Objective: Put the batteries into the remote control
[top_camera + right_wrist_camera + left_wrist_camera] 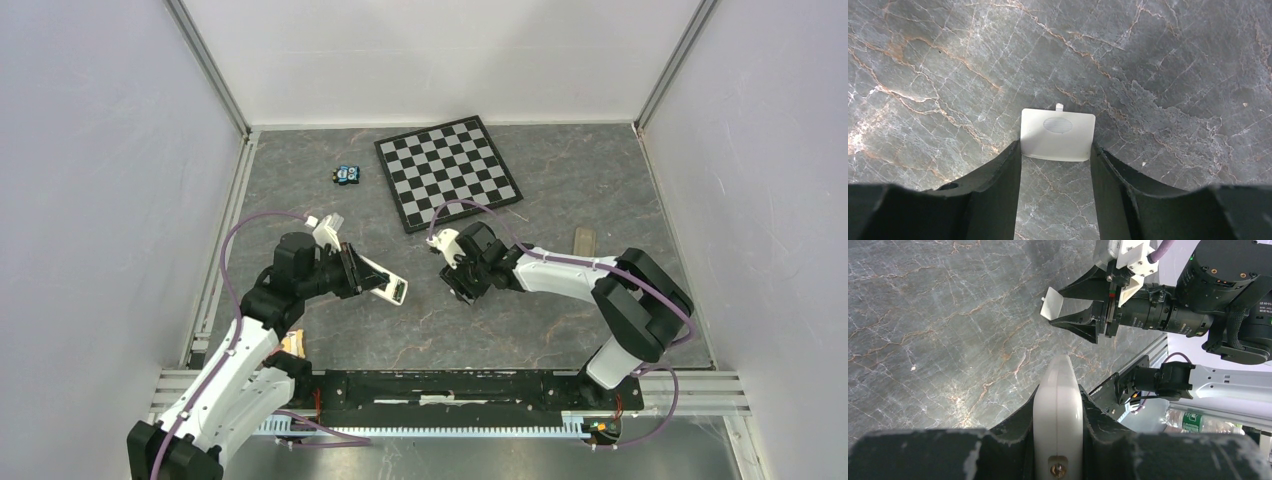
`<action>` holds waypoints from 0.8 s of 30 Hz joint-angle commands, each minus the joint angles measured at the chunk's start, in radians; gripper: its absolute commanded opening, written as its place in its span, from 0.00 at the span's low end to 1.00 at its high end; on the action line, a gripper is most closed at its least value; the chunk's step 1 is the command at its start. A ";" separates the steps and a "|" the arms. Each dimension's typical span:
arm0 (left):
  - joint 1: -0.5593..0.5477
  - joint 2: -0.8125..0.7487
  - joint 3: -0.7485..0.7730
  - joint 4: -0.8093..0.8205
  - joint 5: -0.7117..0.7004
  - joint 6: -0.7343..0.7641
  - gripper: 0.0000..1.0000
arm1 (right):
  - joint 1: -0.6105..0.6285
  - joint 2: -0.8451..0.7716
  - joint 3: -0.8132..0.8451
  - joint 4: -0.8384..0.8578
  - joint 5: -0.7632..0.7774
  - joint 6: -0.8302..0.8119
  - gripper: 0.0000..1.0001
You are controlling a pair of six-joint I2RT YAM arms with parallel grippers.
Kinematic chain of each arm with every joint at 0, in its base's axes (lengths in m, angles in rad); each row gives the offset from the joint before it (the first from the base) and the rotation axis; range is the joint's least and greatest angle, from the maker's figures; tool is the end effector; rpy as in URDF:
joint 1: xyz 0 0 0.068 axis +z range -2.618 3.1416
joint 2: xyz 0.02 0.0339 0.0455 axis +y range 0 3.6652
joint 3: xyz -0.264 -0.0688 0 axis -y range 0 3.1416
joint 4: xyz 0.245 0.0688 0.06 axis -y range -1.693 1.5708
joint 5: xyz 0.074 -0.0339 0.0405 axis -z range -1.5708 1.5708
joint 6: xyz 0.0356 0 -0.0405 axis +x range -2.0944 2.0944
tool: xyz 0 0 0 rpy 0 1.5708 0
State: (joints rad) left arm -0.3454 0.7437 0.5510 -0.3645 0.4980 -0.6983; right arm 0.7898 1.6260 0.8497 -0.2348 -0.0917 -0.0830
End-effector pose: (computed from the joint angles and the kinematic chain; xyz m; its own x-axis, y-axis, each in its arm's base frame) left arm 0.1514 -0.0725 0.2485 -0.8176 -0.3061 -0.4877 0.2001 0.6431 -0.7391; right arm 0.2156 0.2221 0.1555 -0.5330 -0.6550 -0.5355 -0.7884 0.6143 0.0333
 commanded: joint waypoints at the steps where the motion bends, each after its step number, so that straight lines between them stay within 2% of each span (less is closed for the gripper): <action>1: -0.002 -0.003 0.027 0.051 0.006 0.015 0.02 | 0.003 -0.017 -0.002 -0.034 0.004 0.032 0.49; 7: -0.003 0.019 -0.044 0.160 0.039 -0.078 0.02 | 0.003 -0.111 -0.055 0.072 -0.043 0.017 0.46; 12: -0.003 0.092 -0.101 0.248 0.056 -0.146 0.02 | 0.004 -0.219 -0.120 0.183 -0.144 0.010 0.44; 19: -0.009 0.231 -0.150 0.402 0.112 -0.197 0.02 | 0.051 -0.282 -0.148 0.227 -0.194 -0.042 0.43; 24: -0.011 0.294 -0.160 0.411 0.137 -0.196 0.02 | 0.094 -0.304 -0.153 0.258 -0.216 -0.058 0.42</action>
State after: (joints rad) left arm -0.3511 1.0180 0.3965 -0.0494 0.5800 -0.8562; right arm 0.8551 1.3594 0.7040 -0.0494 -0.2646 -0.1078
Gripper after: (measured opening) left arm 0.278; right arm 0.518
